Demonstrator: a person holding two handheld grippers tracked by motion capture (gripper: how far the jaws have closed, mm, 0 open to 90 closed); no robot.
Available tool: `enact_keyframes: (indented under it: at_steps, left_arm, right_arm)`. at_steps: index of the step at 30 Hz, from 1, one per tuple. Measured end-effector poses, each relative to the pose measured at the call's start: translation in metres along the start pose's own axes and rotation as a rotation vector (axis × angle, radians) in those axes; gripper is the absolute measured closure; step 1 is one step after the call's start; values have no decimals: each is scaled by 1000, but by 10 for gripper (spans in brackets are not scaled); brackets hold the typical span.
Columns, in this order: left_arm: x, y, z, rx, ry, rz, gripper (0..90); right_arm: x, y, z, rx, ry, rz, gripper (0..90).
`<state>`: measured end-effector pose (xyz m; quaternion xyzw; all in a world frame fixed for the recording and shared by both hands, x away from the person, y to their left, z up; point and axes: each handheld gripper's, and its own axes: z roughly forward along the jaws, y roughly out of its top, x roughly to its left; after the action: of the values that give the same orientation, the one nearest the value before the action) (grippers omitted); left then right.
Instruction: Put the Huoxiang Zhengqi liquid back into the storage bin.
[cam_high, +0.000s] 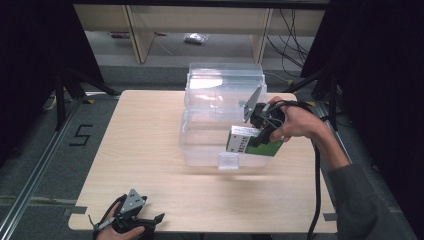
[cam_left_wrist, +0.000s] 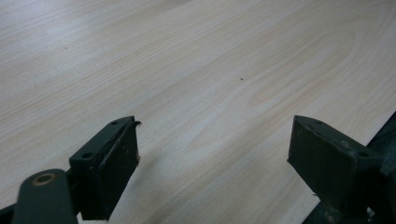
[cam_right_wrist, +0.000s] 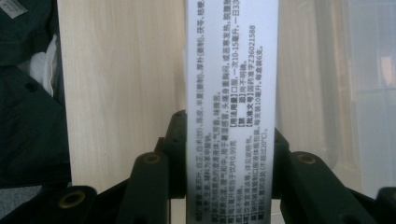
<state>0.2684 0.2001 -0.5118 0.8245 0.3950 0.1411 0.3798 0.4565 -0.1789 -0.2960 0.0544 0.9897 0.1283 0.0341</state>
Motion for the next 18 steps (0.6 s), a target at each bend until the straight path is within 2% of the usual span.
enact_keyframes:
  at_steps: [2, 4, 5, 6, 9, 18]
  left_arm:
    - [0, 0, 0, -7, 3, -2, 155]
    - [0, 0, 0, 0, 8, 3, 155]
    - [0, 0, 0, -2, 9, 5, 155]
    - [0, 0, 0, -3, 9, 3, 155]
    - [0, 0, 1, -8, 6, -1, 155]
    - [-1, -2, 0, 6, -6, -1, 155]
  right_arm:
    - [-7, 2, 1, 6, 0, 31, 647]
    - [-11, 2, 2, -2, 1, 22, 648]
    - [-13, 2, 2, -1, 3, 38, 648]
    - [-16, 2, 3, 3, 6, 28, 648]
    - [-23, 1, 9, 14, 4, 44, 647]
    - [-42, 0, 24, 12, 14, -7, 647]
